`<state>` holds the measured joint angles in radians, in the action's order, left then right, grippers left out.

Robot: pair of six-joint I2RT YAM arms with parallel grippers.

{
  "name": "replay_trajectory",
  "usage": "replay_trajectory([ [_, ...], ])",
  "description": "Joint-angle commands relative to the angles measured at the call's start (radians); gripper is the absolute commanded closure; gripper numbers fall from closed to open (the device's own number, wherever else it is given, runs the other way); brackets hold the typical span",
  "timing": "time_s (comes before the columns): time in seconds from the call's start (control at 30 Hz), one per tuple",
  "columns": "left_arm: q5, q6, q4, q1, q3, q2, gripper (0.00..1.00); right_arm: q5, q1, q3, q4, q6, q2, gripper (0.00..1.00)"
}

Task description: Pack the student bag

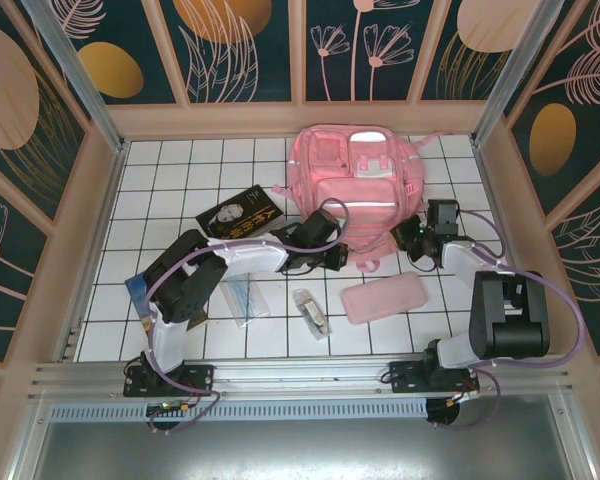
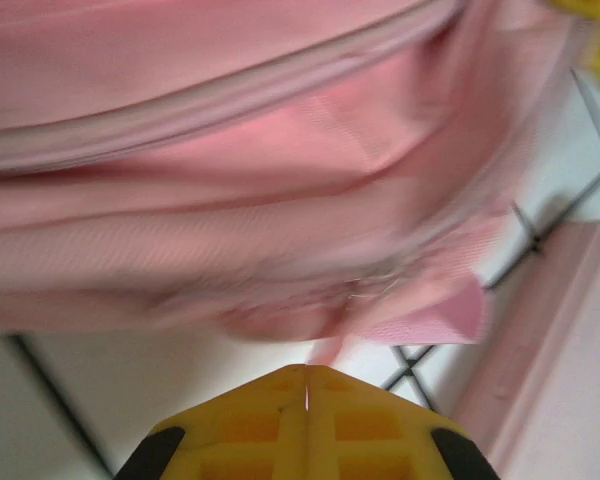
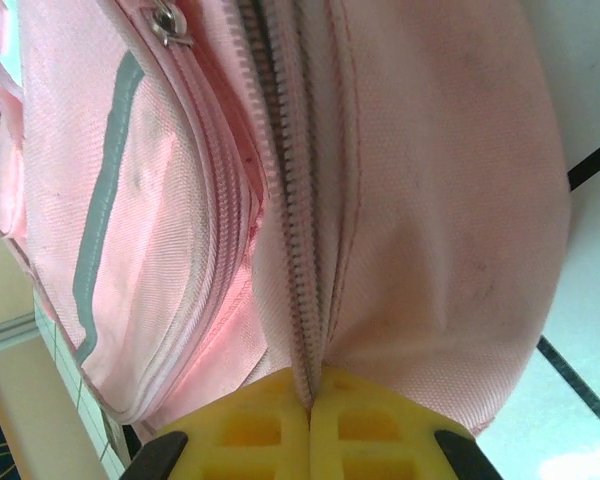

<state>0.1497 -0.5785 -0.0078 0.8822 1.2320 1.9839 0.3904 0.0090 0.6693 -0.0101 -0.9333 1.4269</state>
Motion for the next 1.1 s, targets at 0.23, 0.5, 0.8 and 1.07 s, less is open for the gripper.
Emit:
replay_trajectory([
  [0.23, -0.150, 0.007, -0.077, -0.133, -0.075, -0.084, 1.00, -0.047, -0.076, 0.010, 0.003, 0.048, -0.059, 1.00],
  [0.5, 0.030, -0.020, -0.048, -0.074, -0.016, -0.101, 0.83, 0.024, -0.039, 0.009, 0.064, -0.024, -0.060, 1.00],
  [0.8, 0.052, -0.068, -0.123, 0.024, 0.090, -0.060, 0.49, 0.009, 0.017, 0.053, 0.085, -0.067, -0.062, 1.00],
  [1.07, -0.018, -0.011, -0.251, 0.041, 0.219, 0.045, 0.51, 0.010, 0.059, 0.075, 0.120, -0.099, -0.032, 1.00],
])
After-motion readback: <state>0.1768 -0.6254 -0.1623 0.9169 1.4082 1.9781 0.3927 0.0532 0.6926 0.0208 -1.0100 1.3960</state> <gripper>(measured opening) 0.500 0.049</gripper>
